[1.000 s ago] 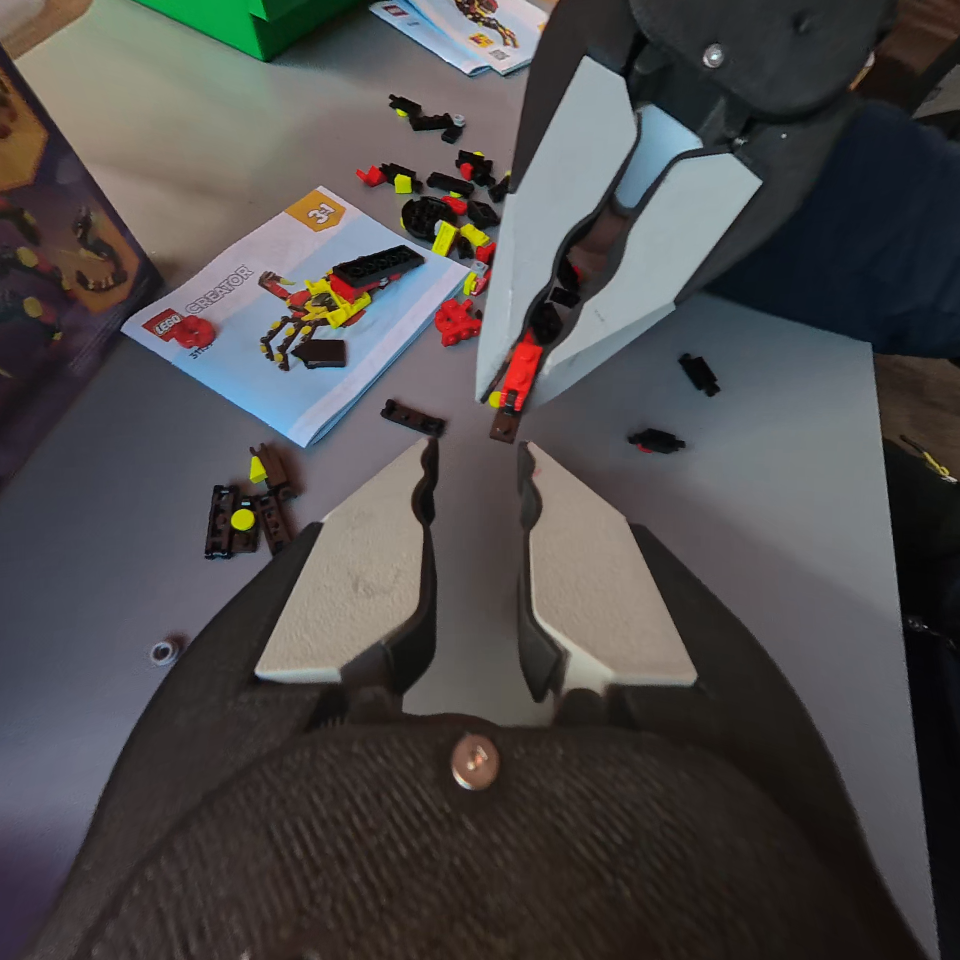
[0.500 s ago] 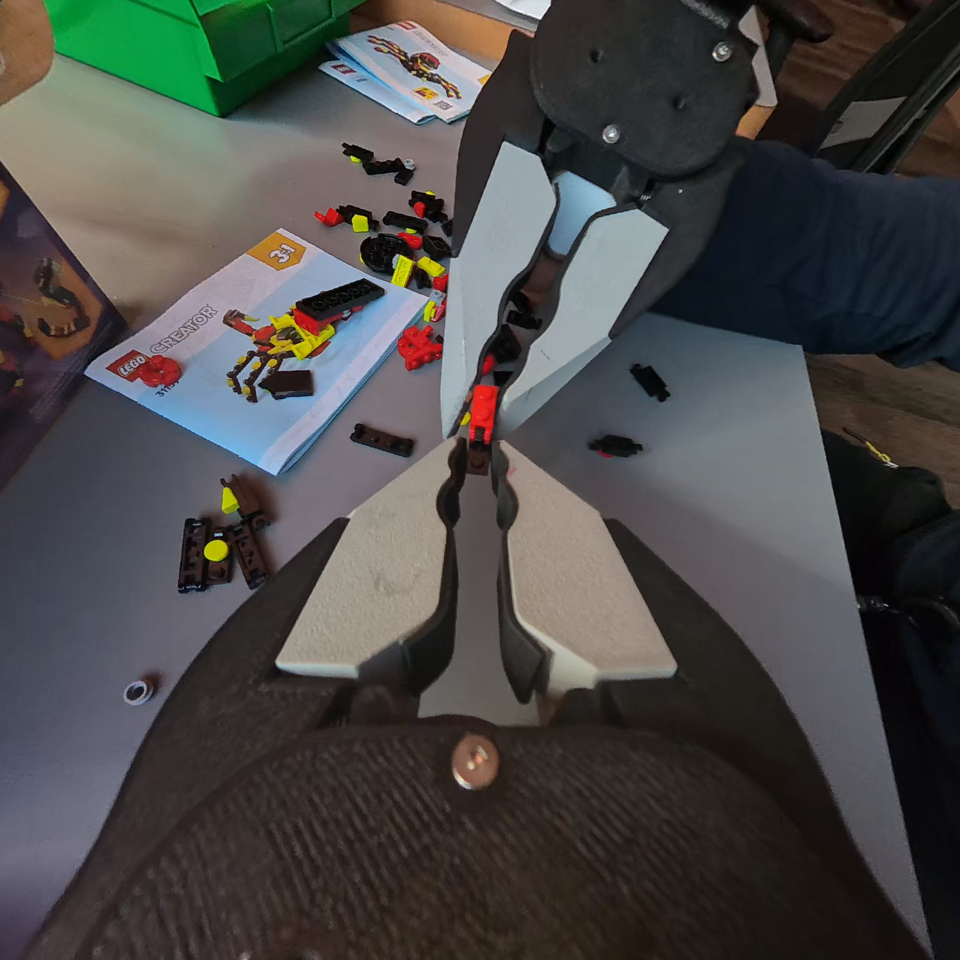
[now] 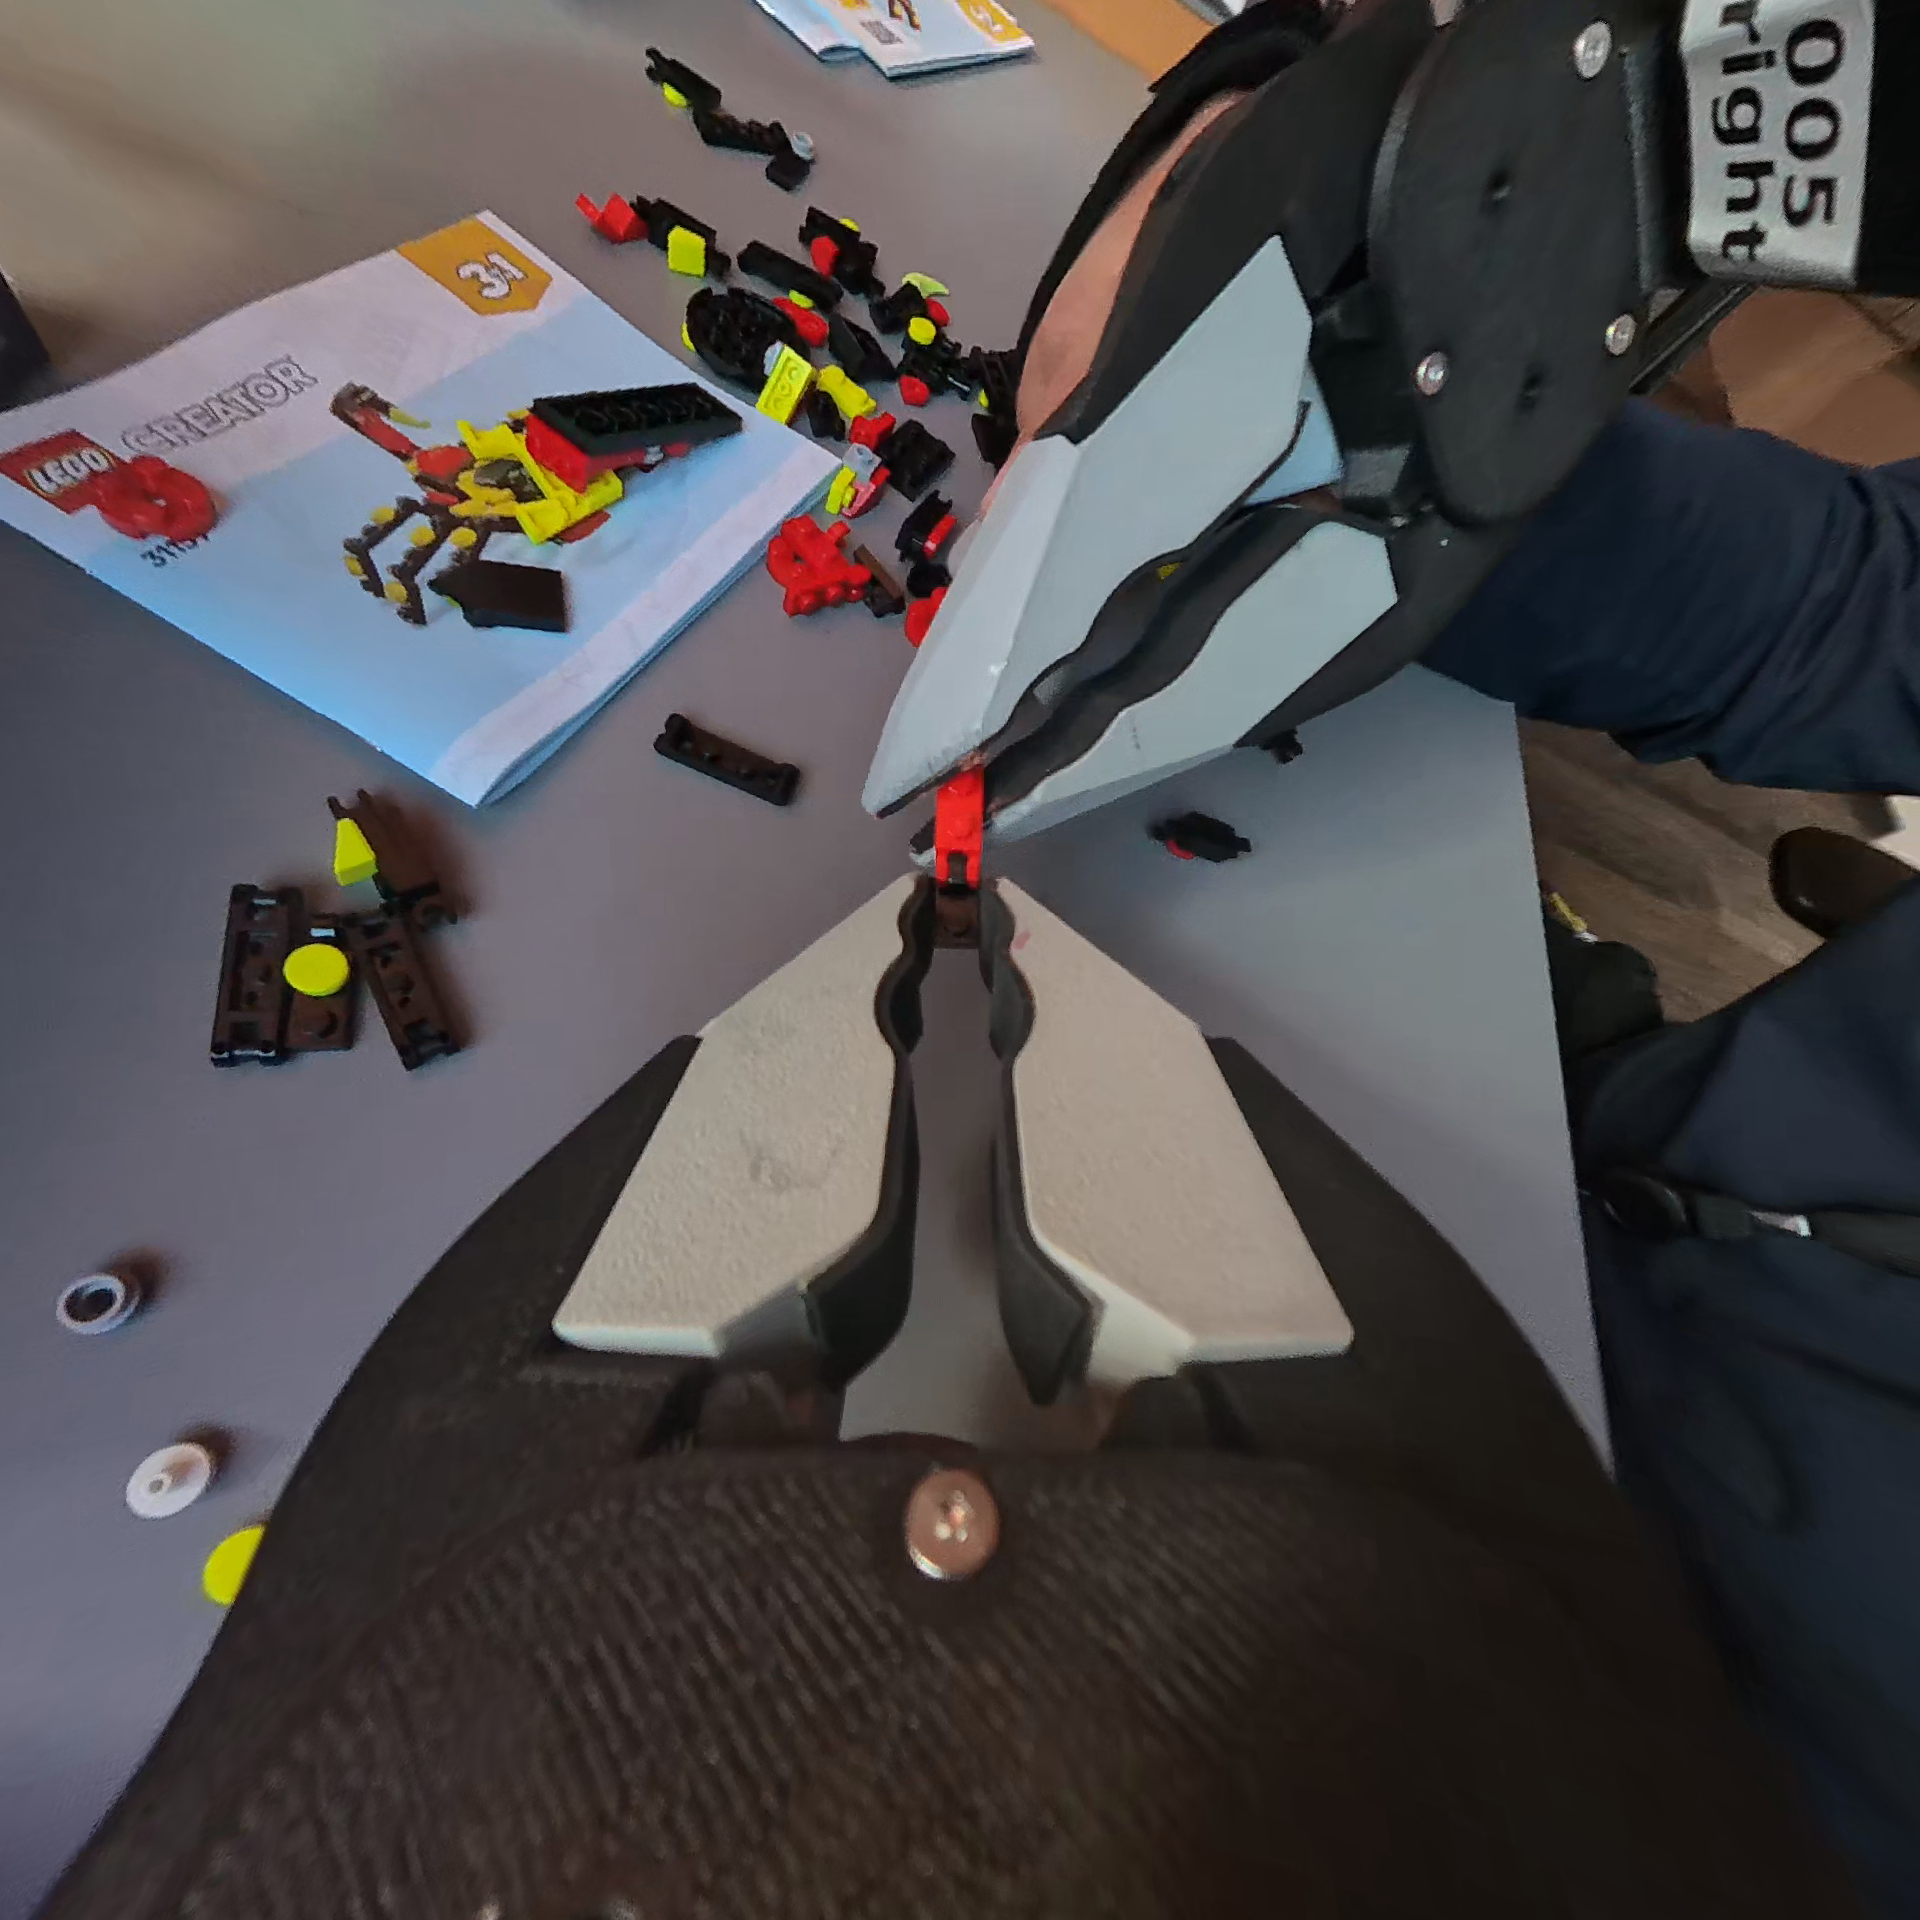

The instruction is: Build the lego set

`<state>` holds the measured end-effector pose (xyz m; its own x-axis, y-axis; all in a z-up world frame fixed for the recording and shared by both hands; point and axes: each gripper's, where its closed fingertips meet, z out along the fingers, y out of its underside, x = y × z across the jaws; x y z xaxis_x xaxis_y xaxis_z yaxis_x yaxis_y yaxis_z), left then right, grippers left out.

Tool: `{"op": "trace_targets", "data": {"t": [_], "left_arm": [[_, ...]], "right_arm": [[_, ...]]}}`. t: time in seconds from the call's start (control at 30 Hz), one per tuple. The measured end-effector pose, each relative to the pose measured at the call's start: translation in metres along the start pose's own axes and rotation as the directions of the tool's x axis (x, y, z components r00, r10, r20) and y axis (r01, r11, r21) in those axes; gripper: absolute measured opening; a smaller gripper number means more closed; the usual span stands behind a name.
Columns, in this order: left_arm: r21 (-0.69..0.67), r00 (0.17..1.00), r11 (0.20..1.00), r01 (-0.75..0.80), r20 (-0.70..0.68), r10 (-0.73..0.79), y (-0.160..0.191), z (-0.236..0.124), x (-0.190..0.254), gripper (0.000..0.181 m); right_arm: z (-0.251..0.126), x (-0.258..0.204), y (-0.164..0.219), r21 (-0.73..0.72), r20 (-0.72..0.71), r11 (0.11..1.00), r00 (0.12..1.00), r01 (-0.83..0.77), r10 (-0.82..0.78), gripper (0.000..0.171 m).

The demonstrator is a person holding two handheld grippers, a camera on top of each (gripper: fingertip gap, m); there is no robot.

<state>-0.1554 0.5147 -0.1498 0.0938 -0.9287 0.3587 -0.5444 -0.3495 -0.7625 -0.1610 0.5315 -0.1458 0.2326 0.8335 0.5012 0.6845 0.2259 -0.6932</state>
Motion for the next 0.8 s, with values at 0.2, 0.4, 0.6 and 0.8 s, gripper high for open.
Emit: {"op": "trace_targets", "data": {"t": [0.2, 0.4, 0.6, 0.8], "left_arm": [[0.017, 0.998, 0.999, 0.04, -0.046, -0.039, 0.004, -0.01, 0.002, 0.005], [-0.002, 0.979, 0.994, 0.113, -0.169, -0.112, 0.01, -0.016, 0.014, 0.005], [-0.045, 0.967, 0.99, 0.136, -0.212, -0.142, 0.015, -0.013, 0.021, 0.005], [0.047, 0.98, 0.993, 0.105, -0.174, -0.095, 0.001, -0.017, 0.015, 0.006]], "right_arm": [[0.006, 0.001, -0.011, 0.023, -0.072, 0.998, 0.996, 0.058, -0.056, 0.006], [0.003, -0.007, -0.022, 0.041, -0.113, 0.977, 0.972, 0.211, -0.205, 0.004], [-0.002, -0.017, -0.025, 0.068, -0.085, 0.965, 0.965, 0.253, -0.247, 0.005], [-0.005, -0.009, -0.019, 0.062, -0.004, 0.996, 0.998, 0.059, -0.059, 0.002]]}}
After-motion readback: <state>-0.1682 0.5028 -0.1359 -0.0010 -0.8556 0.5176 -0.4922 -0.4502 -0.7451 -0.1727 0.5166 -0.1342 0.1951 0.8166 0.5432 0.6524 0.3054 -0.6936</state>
